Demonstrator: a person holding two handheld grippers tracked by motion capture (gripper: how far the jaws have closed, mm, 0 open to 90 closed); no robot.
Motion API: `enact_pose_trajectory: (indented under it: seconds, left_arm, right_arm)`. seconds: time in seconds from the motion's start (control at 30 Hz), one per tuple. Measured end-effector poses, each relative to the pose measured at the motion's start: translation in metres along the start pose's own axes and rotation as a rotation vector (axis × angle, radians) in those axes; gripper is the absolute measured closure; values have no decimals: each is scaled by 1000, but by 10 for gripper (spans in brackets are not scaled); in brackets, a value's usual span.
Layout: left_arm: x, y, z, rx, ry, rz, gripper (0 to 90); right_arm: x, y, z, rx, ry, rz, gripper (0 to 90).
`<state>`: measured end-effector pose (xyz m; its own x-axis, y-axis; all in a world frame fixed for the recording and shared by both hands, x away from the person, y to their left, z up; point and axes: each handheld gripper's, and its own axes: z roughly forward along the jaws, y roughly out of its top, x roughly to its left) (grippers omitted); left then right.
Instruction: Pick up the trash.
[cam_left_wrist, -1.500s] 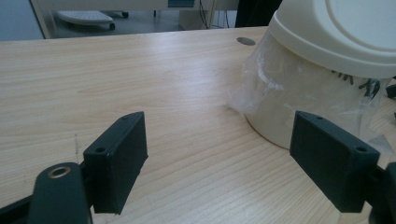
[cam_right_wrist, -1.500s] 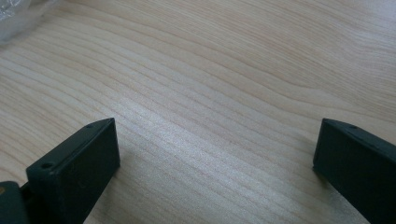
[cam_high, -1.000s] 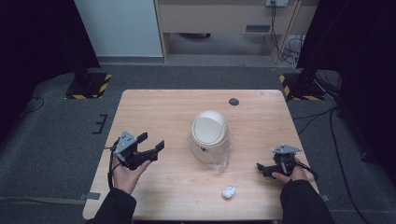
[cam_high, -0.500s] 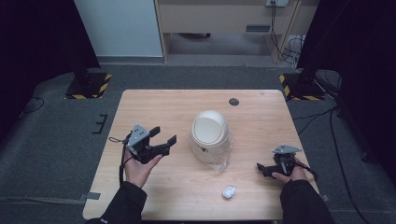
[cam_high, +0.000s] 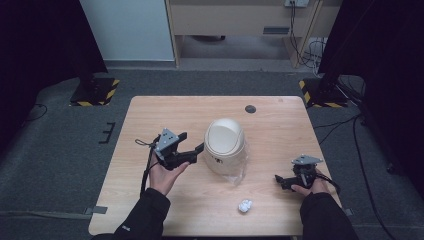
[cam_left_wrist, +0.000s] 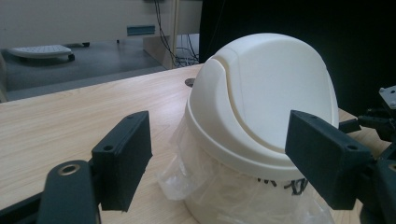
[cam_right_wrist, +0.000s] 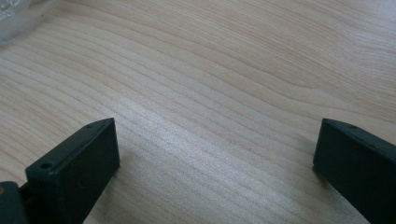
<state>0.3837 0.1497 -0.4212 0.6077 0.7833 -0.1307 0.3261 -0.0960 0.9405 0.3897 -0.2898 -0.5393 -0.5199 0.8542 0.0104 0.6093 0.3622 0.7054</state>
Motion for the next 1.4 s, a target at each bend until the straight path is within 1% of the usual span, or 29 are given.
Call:
enact_pose_trajectory:
  seconds: [0.1,0.2,0.27,0.47,0.5,0.63,0.73,0.8,0.83,0.93,0.97,1.0,1.1,1.27,1.4]
  left_arm:
    - [-2,3,7,5,-4,1,223]
    - [-4,4,11,8,-8,0,223]
    - [-6,5,17,22,-10,10,224]
    - [-8,7,25,33,-7,11,223]
    - [-9,7,28,40,-6,17,223]
    - [-10,7,32,48,-7,23,223]
    - [-12,5,37,71,-8,30,223]
    - [-12,5,38,76,-7,31,219]
    - [-12,4,39,76,-8,24,218]
    - [-13,4,41,81,-7,27,217]
    - [-12,3,42,92,-8,31,216]
    - [-12,3,42,92,-8,31,215]
    - [-10,1,45,121,6,42,211]
    - [-8,0,49,128,10,40,209]
    - [-8,1,53,142,16,43,203]
  right_arm:
    - [0,0,0,0,0,0,6]
    - [0,0,0,0,0,0,6]
    - [0,0,0,0,0,0,6]
    - [0,0,0,0,0,-1,5]
    - [0,0,0,-1,-1,0,5]
    - [0,0,0,0,-1,-1,6]
    - [0,0,0,0,-1,-1,5]
    - [0,0,0,-2,-1,0,5]
    - [0,0,0,0,0,0,6]
    - [0,0,0,0,-1,-1,5]
    - [0,0,0,-2,-1,0,6]
    - [0,0,0,-2,-1,0,6]
    - [0,0,0,0,-1,-1,6]
    - [0,0,0,-1,-1,-1,5]
    - [0,0,0,0,-1,-1,6]
